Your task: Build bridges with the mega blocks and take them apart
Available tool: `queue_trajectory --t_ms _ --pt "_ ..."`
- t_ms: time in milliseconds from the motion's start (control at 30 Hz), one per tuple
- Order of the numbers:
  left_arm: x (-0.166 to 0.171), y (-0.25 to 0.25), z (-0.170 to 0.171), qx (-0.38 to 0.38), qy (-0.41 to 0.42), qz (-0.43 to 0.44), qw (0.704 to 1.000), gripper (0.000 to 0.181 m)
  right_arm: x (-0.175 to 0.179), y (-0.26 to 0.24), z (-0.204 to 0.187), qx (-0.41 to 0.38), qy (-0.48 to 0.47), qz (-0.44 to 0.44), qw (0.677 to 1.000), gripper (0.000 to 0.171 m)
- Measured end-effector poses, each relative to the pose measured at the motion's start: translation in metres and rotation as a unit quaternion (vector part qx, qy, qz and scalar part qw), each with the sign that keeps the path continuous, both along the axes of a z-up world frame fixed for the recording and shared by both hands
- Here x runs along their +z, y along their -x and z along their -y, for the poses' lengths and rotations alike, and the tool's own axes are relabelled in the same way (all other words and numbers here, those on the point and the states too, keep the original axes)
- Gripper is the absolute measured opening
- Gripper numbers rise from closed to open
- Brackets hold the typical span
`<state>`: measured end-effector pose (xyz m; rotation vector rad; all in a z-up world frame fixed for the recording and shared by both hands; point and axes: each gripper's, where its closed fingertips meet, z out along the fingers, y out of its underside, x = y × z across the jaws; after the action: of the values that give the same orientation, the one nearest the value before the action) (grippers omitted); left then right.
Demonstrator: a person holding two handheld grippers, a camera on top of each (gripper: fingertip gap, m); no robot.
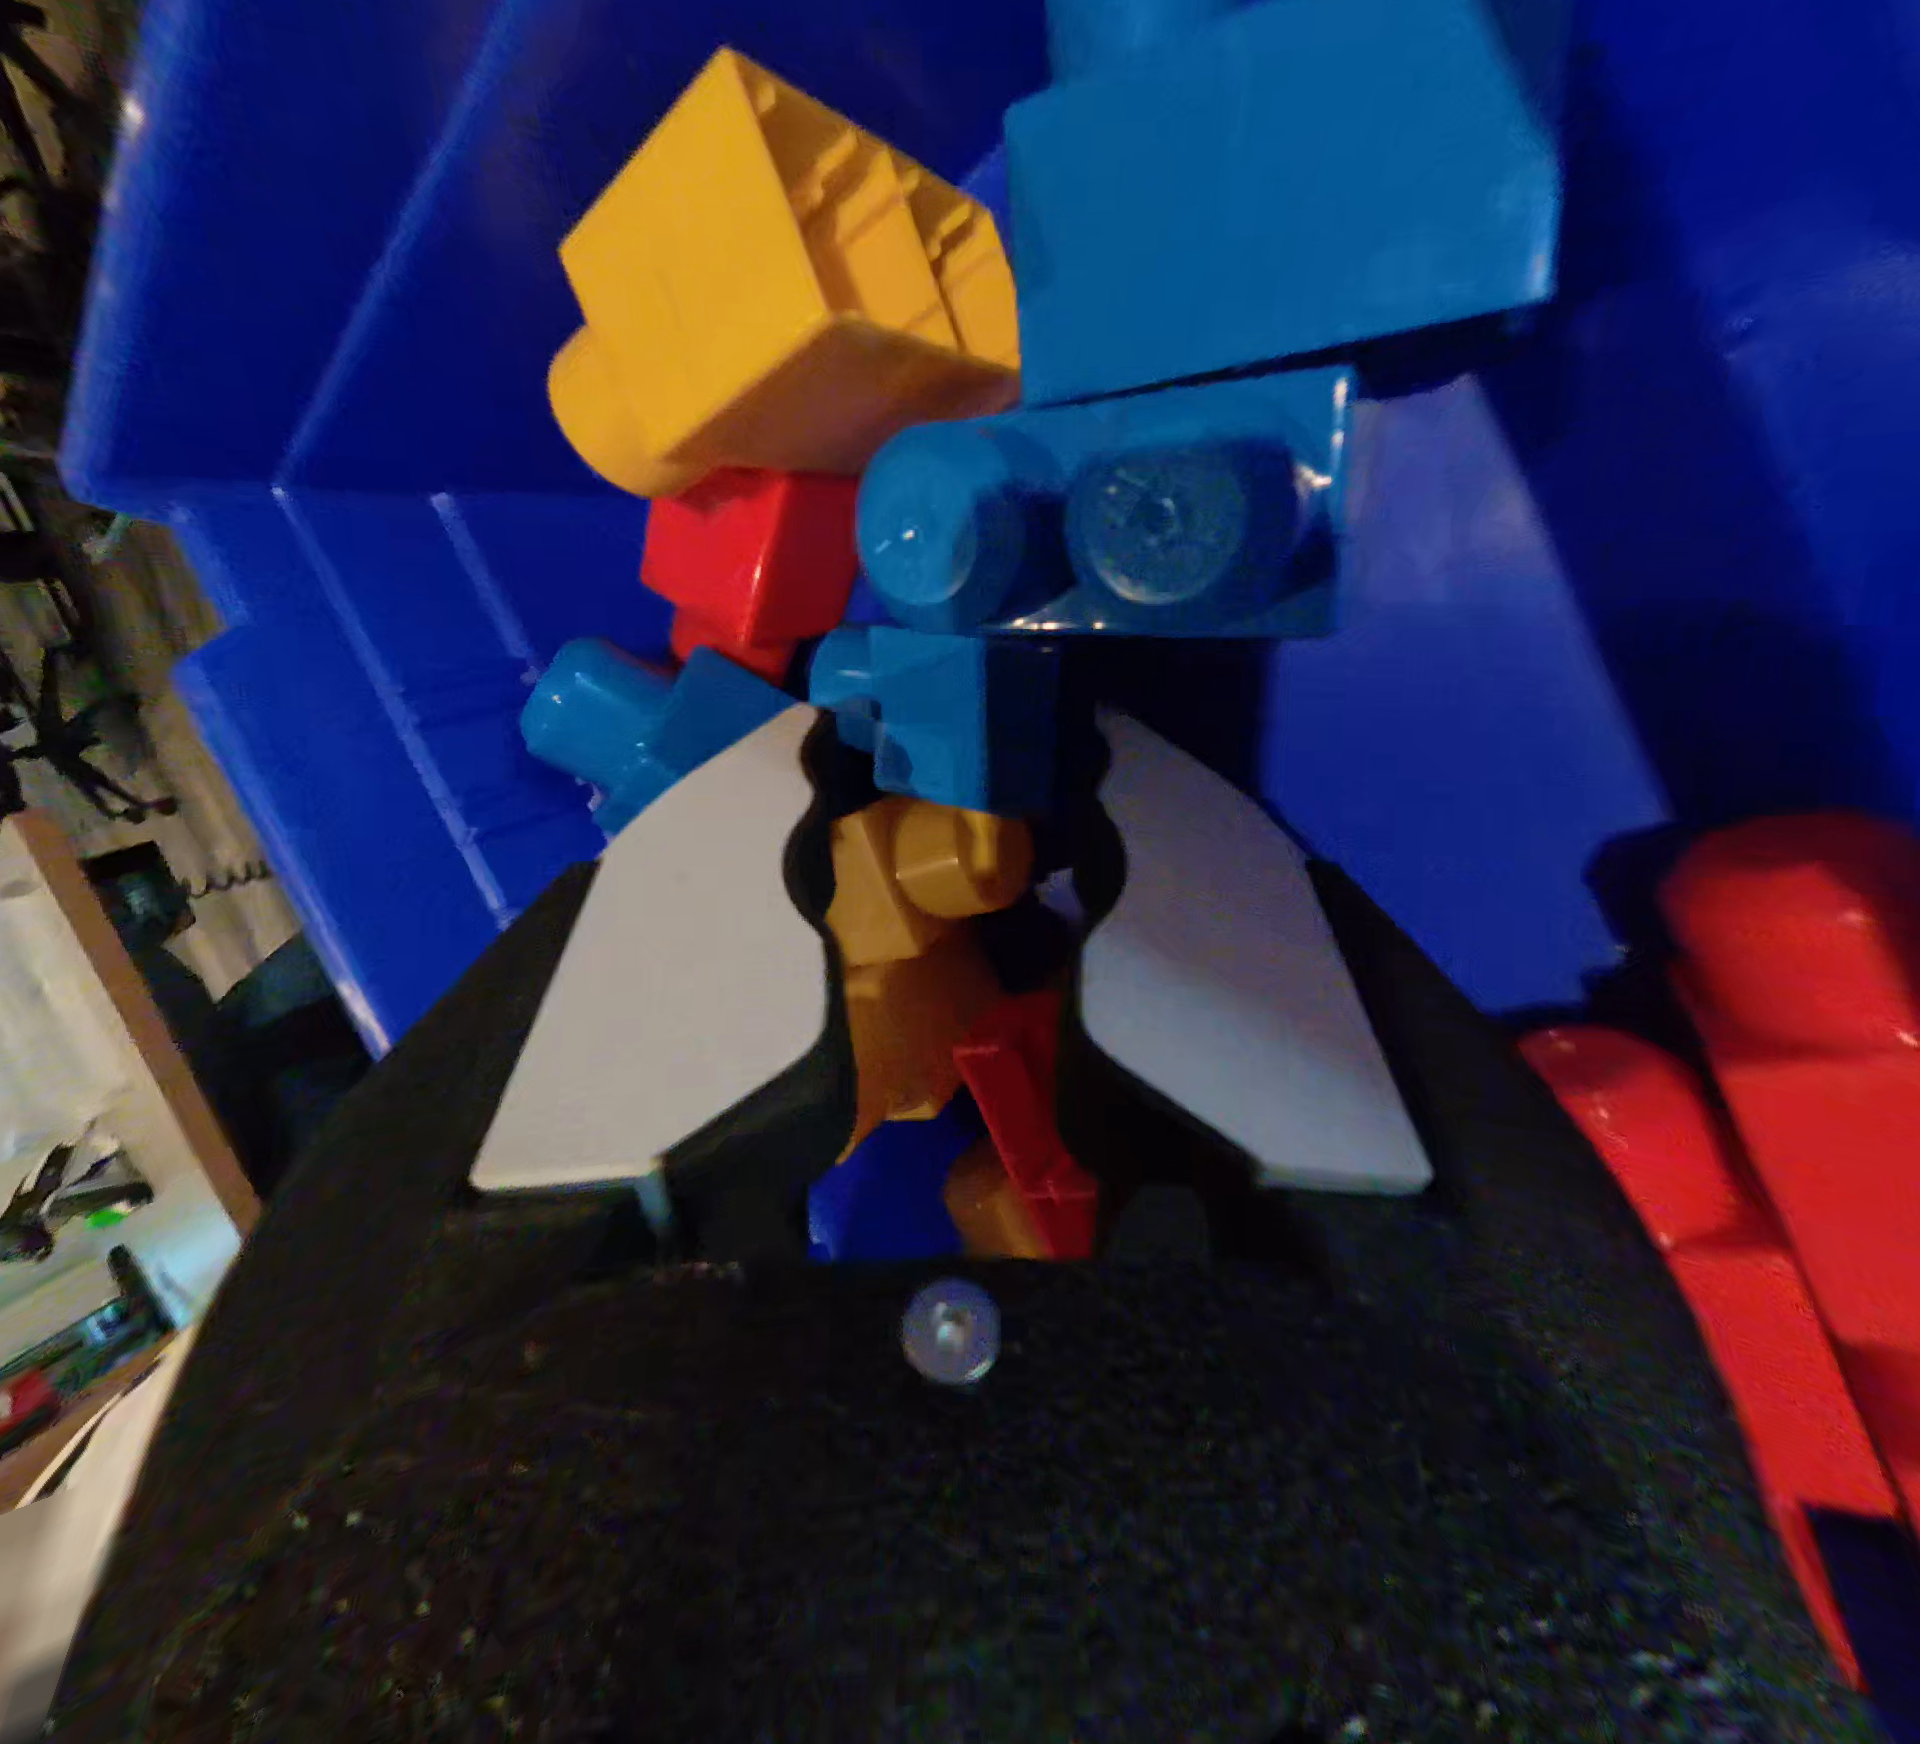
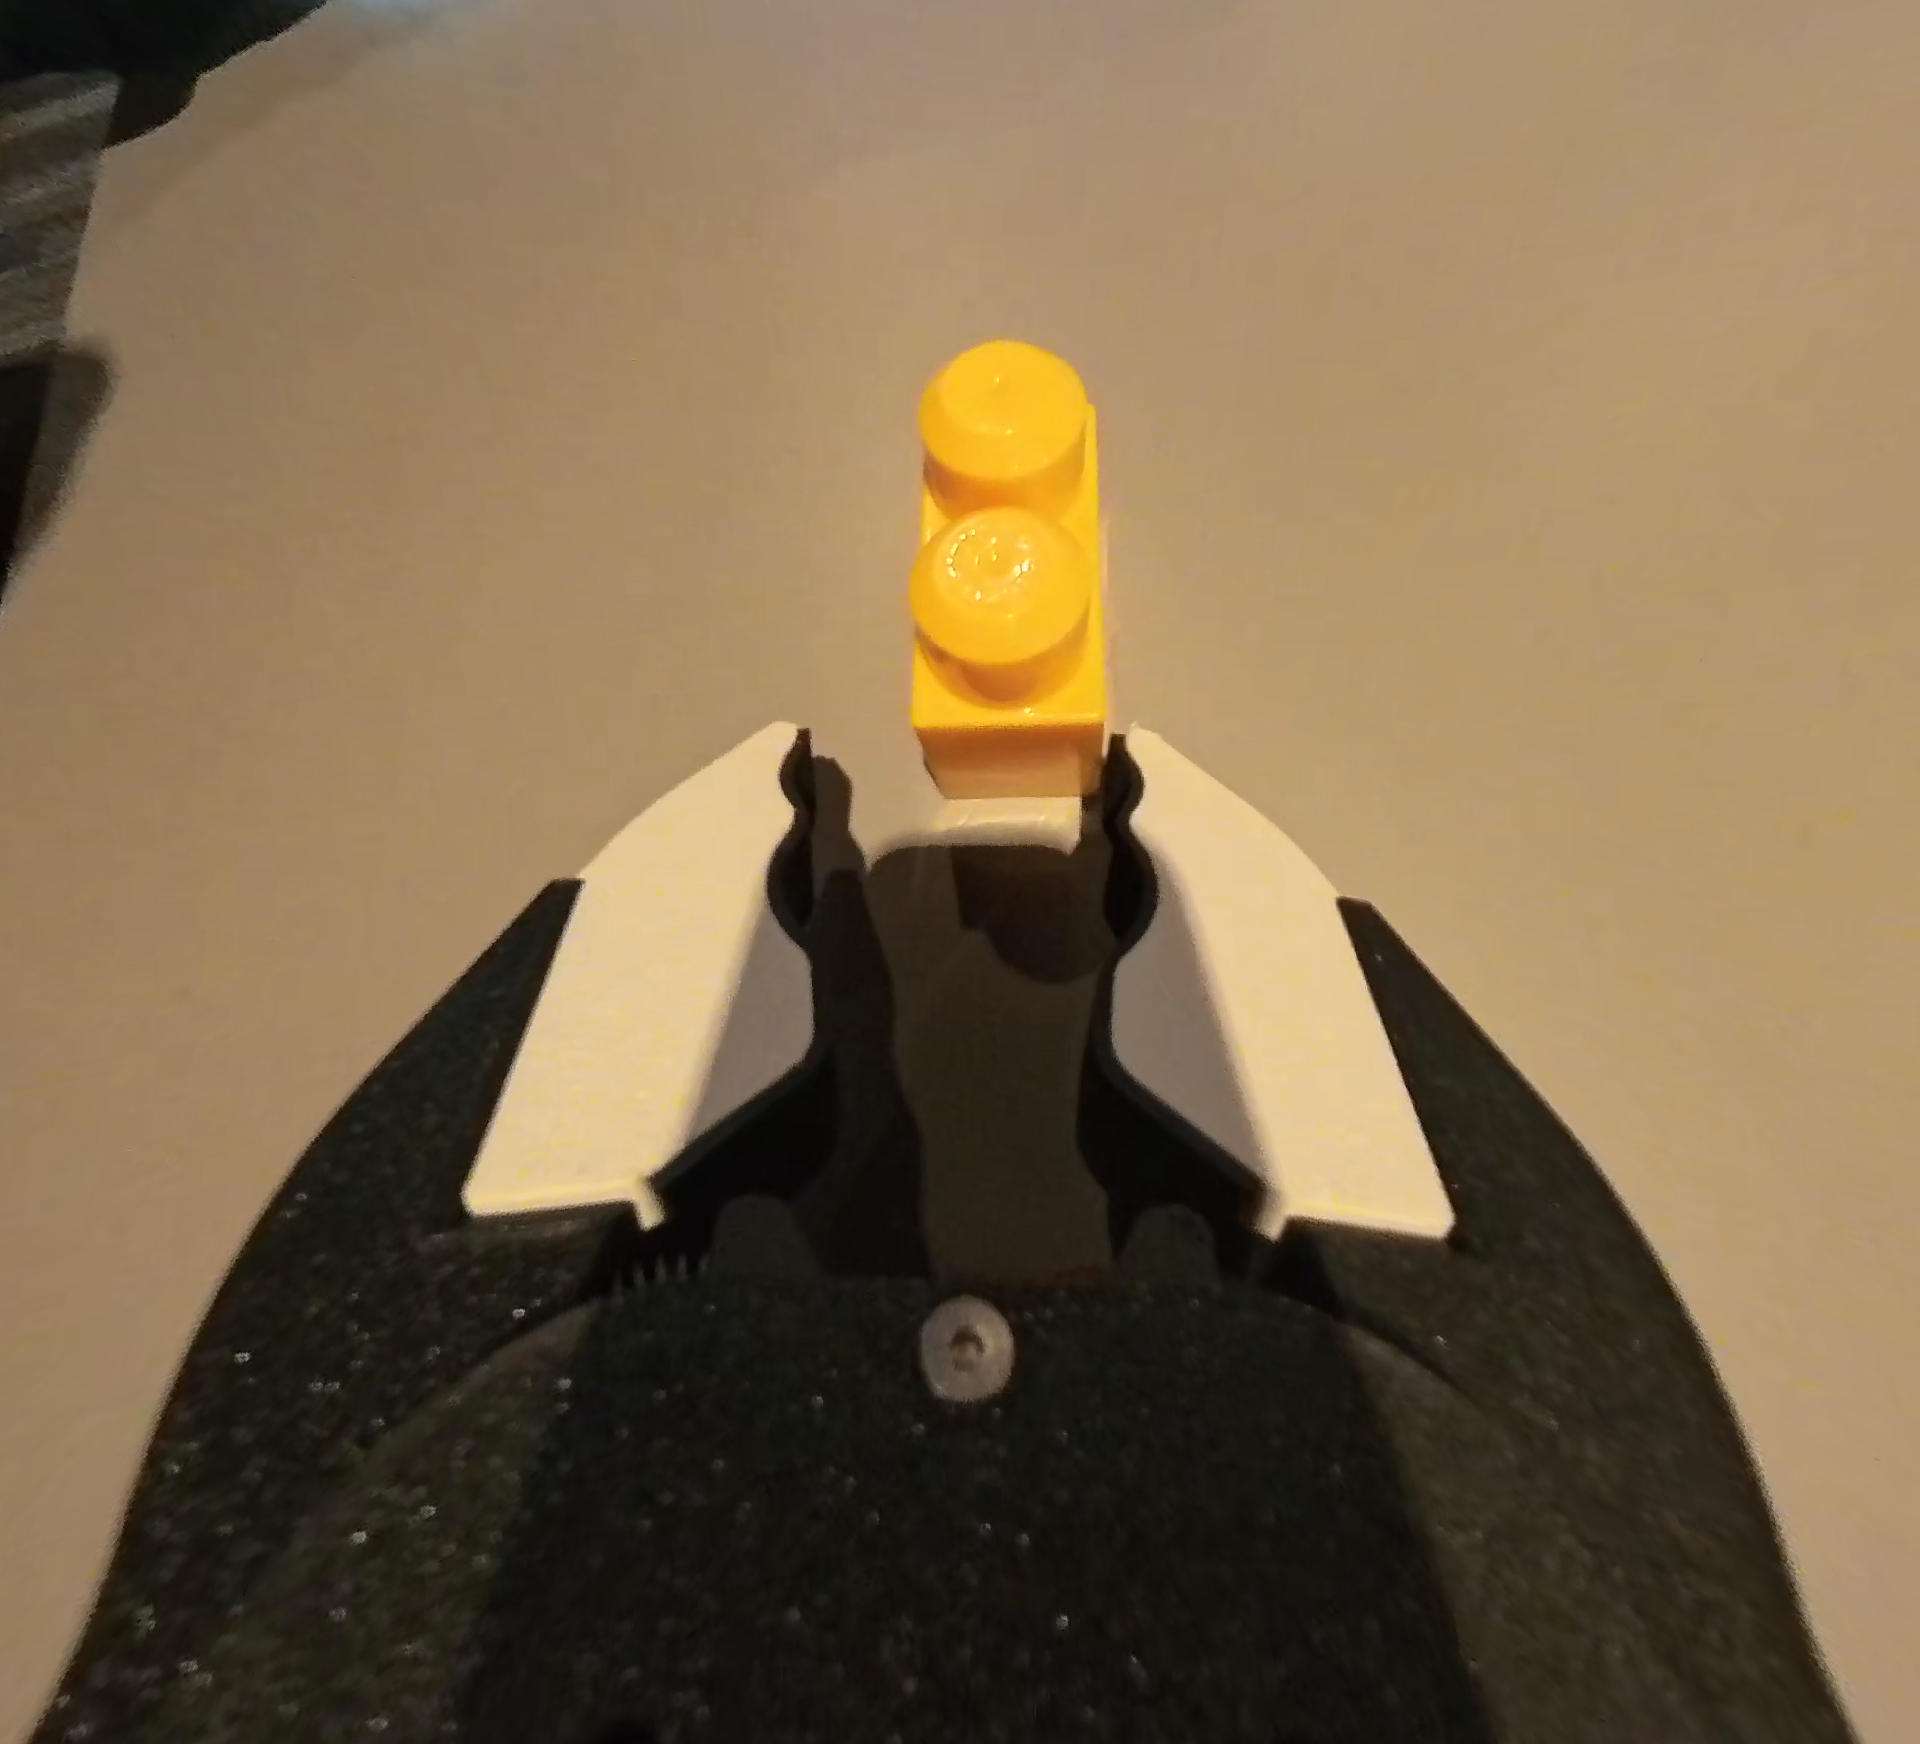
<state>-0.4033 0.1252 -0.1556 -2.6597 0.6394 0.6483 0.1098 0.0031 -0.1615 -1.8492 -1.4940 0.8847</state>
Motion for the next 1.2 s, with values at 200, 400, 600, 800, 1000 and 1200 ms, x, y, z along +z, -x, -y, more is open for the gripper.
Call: queue_trajectory --t_ms 200,400,600,800,1000,1200 --pt "0.014 0.01 0.002 0.017 -0.055 -0.038 0.998 0.001 0.003 -0.001 0.001 0.004 0.0 -0.012 1.0 0.054" --pt "0.085 -0.019 0.024 0.02 -0.201 0.032 0.979 0.001 0.009 -0.003 0.001 0.005 0.006 -0.033 0.999 0.055" --pt "0.183 -0.19 0.041 -0.204 -0.36 0.343 0.843 0.0 0.032 -0.004 -0.002 0.003 -0.018 -0.072 0.997 0.054" --pt "0.185 -0.376 0.075 -0.384 -0.321 0.601 0.623 0.0 0.083 0.001 0.001 -0.009 -0.034 -0.201 0.979 0.055" --pt "0.141 -0.468 0.091 -0.469 -0.395 0.46 0.643 0.0 0.114 0.004 0.01 -0.003 0.199 -0.33 0.923 0.063" --pt "0.133 -0.497 0.109 -0.535 -0.451 0.316 0.641 0.001 0.119 0.003 0.011 0.008 0.331 -0.37 0.868 0.065"
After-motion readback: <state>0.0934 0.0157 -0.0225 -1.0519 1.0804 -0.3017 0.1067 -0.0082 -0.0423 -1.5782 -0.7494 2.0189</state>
